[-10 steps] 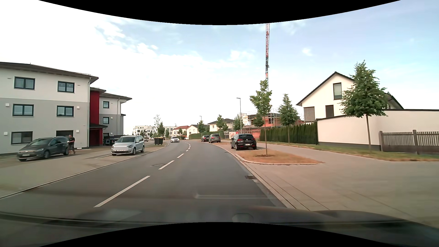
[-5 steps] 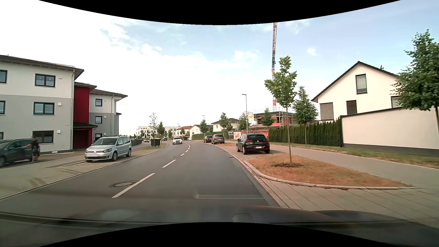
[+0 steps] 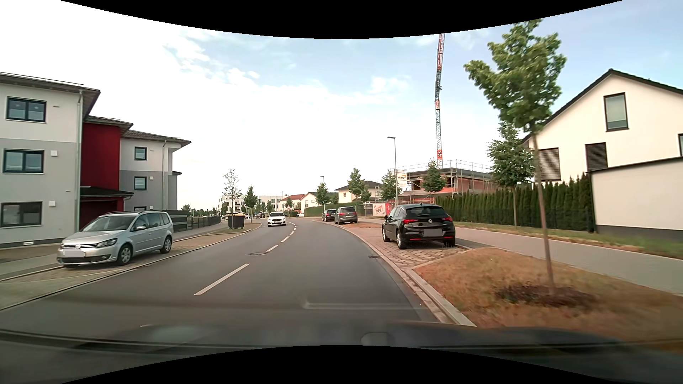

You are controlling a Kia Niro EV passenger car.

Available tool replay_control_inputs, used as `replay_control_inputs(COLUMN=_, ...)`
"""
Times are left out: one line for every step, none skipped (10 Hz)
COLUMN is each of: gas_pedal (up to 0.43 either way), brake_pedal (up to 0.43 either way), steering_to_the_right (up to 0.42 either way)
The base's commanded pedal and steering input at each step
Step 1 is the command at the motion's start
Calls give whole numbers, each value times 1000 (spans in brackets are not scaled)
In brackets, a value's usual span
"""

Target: Follow the waypoints while adhering to traffic rules and regulations

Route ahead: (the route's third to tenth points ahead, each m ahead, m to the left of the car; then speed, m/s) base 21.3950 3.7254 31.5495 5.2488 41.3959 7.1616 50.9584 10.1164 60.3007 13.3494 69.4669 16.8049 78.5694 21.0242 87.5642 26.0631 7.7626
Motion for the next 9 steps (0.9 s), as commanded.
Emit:
replay_control_inputs(gas_pedal=110, brake_pedal=0, steering_to_the_right=-30)
replay_control_inputs(gas_pedal=98, brake_pedal=0, steering_to_the_right=-30)
replay_control_inputs(gas_pedal=98, brake_pedal=0, steering_to_the_right=-30)
replay_control_inputs(gas_pedal=98, brake_pedal=0, steering_to_the_right=-30)
replay_control_inputs(gas_pedal=98, brake_pedal=0, steering_to_the_right=-30)
replay_control_inputs(gas_pedal=98, brake_pedal=0, steering_to_the_right=-30)
replay_control_inputs(gas_pedal=98, brake_pedal=0, steering_to_the_right=-31)
replay_control_inputs(gas_pedal=110, brake_pedal=0, steering_to_the_right=-30)
replay_control_inputs(gas_pedal=110, brake_pedal=0, steering_to_the_right=-31)
